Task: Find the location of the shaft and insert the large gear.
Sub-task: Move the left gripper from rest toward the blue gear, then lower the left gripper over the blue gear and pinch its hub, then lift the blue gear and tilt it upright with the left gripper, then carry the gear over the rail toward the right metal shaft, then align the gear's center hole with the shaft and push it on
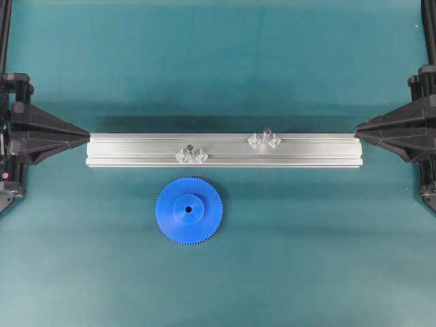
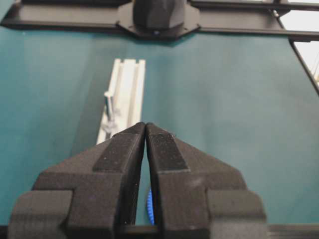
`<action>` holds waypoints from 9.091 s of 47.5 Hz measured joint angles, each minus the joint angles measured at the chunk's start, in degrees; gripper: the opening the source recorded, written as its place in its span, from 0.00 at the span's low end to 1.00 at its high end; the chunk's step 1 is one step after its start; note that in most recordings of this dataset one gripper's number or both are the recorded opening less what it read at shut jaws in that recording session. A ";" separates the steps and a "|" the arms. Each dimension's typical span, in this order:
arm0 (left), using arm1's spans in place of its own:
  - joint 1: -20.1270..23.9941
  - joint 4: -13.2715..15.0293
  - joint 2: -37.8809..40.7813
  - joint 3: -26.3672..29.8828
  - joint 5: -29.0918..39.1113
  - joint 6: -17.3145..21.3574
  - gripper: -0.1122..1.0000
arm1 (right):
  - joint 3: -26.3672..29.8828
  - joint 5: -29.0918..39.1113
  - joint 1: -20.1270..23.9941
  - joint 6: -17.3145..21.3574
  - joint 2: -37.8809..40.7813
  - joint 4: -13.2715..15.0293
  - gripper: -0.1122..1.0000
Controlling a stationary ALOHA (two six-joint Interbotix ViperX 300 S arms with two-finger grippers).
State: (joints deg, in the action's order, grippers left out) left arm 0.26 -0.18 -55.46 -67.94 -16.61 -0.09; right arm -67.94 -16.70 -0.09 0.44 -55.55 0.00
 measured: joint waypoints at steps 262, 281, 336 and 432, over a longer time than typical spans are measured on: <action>2.29 -0.97 60.64 51.06 30.50 12.13 0.74 | 0.62 31.38 -5.10 1.76 -7.03 -2.37 0.11; 3.69 -0.97 69.35 58.97 30.23 18.11 0.74 | -1.23 31.46 -5.10 1.76 -10.46 -2.37 0.11; 7.65 -0.88 72.86 62.84 43.24 24.26 0.74 | -1.67 32.61 -7.29 1.76 -11.07 -2.37 0.11; 9.76 -0.88 74.36 65.92 47.29 18.81 0.85 | -2.81 30.76 -8.79 6.06 -11.60 -1.58 0.11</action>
State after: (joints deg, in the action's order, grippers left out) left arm 10.02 -1.05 18.90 -2.02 30.67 18.72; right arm -70.75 14.06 -8.88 6.50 -67.15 -1.58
